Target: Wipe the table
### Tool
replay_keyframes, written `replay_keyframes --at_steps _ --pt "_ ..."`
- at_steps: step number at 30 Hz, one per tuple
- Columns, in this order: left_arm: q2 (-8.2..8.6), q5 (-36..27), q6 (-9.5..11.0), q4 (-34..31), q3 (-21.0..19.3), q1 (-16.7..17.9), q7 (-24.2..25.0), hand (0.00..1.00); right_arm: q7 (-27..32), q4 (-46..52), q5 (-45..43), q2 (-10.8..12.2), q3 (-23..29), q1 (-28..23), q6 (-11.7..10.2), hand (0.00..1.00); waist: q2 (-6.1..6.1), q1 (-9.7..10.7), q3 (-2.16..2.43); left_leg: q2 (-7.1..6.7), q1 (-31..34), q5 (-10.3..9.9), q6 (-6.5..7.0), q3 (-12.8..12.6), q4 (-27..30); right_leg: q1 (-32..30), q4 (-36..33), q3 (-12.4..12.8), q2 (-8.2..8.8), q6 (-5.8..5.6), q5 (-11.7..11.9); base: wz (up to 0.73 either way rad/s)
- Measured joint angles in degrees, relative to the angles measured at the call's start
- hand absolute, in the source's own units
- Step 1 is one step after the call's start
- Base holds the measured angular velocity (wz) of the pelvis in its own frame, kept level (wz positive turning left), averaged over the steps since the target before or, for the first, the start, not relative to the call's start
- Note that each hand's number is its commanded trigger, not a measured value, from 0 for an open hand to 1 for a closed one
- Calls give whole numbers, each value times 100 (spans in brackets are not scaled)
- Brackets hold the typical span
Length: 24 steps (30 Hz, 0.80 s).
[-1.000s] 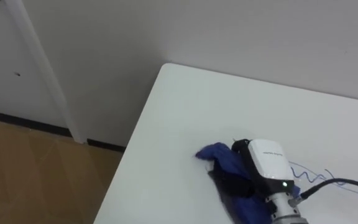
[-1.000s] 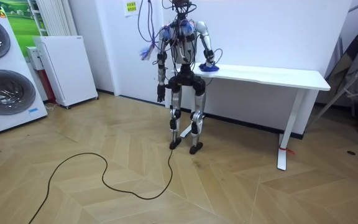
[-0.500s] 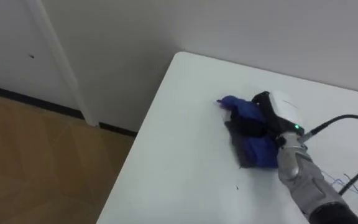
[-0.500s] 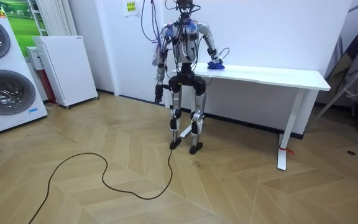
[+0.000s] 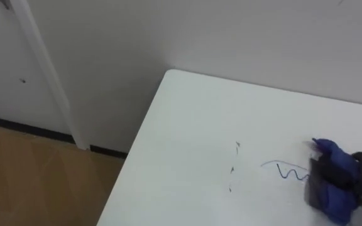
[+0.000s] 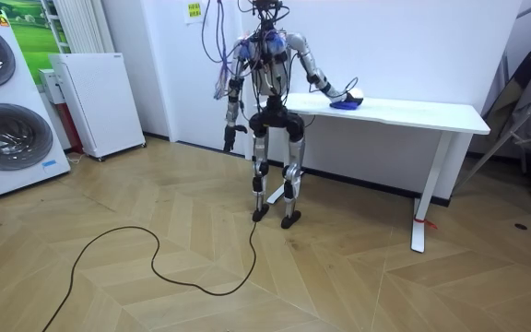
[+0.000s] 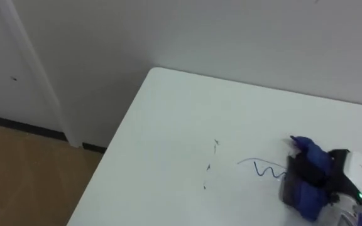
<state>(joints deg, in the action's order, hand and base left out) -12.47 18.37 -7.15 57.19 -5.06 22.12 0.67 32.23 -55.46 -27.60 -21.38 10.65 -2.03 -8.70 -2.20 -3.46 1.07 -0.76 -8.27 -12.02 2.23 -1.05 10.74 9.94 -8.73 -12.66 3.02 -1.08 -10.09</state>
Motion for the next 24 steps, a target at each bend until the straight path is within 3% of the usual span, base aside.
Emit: replay_keyframes --at_steps 4,8,11,13,15,16,18,20,24 --pt "16 21 -2 -24 -30 -28 -30 0 194 34 -19 1 50 -261 -3 100 15 45 18 0 -142 -26 3 -24 -1 128 -4 19 2 -4 2 -5" --pt "69 8 2 -125 -24 -66 -68 0 279 307 -164 41 3 -351 152 100 38 7 22 4 -151 -27 0 -35 -31 117 1 83 -22 -3 2 -4" --pt "130 7 -4 -106 -24 -68 -142 0 313 726 -566 133 -93 -350 461 100 91 -70 4 16 -220 -38 -17 -151 -96 103 -8 190 -68 22 24 -26" --pt "159 -17 -9 -97 111 -87 -148 0 287 1133 -735 286 -228 -352 795 100 131 -131 -6 91 -236 -55 -45 -211 -121 51 -32 207 -96 40 39 -37" --pt "204 -11 -25 -45 211 -139 -144 0 131 1571 -1088 389 -461 -313 1002 100 187 -244 -47 94 -222 -62 -57 -211 -139 -33 -107 270 -140 70 56 -44" --pt "235 -11 -46 -2 256 -209 -143 0 0 1940 -1371 432 -742 -311 1091 100 238 -336 -93 98 -216 -71 -71 -206 -139 -80 -106 264 -164 102 77 -37" --pt "234 -8 -57 21 431 -291 -135 0 -169 2443 -1787 483 -1333 -301 1149 100 249 -438 -124 112 -138 -72 -78 -161 -134 -165 -109 252 -188 123 90 -19" --pt "237 -30 -93 17 703 -366 -123 0 -481 2749 -2158 707 -2093 49 1222 100 274 -574 -162 130 -97 -50 -112 -136 -159 -217 -98 257 -216 145 90 3" --pt "250 -25 -134 -16 989 -379 -66 0 -919 2769 -2331 896 -2790 563 1189 100 298 -715 -177 92 -45 -47 -115 39 -152 -210 -79 90 -182 144 31 26"
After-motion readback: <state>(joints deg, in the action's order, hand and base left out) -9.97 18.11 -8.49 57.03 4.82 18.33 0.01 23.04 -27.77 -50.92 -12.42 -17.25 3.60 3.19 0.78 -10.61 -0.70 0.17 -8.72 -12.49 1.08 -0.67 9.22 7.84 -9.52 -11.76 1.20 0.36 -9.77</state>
